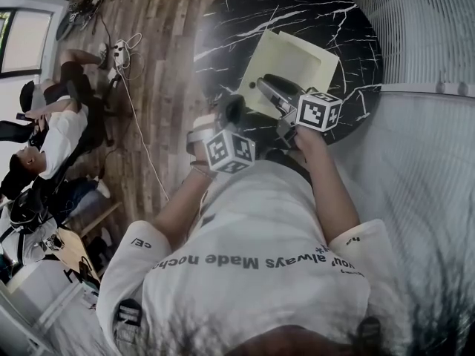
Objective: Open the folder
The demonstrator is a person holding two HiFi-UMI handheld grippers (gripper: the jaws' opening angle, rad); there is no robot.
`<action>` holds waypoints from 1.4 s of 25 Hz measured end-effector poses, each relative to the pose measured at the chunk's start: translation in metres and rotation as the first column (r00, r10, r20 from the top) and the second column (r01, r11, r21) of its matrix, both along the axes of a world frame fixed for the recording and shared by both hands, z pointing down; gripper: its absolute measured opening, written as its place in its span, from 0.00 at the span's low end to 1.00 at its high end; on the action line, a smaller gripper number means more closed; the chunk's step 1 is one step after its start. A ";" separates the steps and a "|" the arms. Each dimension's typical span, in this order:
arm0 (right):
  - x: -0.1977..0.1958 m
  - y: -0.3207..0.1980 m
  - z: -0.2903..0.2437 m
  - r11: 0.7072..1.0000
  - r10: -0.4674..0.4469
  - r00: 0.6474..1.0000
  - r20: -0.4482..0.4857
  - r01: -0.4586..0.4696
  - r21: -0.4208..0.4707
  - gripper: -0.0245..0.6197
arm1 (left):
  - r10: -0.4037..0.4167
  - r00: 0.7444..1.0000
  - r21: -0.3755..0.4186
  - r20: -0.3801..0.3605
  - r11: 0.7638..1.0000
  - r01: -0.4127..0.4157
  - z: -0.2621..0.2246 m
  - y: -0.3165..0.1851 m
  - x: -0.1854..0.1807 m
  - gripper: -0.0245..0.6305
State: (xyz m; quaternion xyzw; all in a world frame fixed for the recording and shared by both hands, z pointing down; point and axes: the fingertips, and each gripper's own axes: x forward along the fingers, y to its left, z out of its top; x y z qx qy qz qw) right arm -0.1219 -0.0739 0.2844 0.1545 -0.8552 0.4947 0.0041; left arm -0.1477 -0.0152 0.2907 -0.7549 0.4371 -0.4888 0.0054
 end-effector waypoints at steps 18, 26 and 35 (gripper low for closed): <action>0.054 0.009 -0.015 0.982 0.129 0.984 -0.126 -0.109 0.154 0.14 | -0.276 0.945 -0.107 0.178 0.949 0.298 0.101 -0.033 -0.182 0.04; 0.061 0.021 -0.023 0.968 0.163 0.967 -0.195 -0.119 0.221 0.12 | -0.306 0.923 -0.221 0.233 0.908 0.356 0.165 -0.038 -0.228 0.04; 0.074 0.026 -0.023 0.926 0.262 0.914 -0.311 -0.146 0.349 0.07 | -0.322 0.915 -0.320 0.244 0.863 0.390 0.228 -0.045 -0.251 0.04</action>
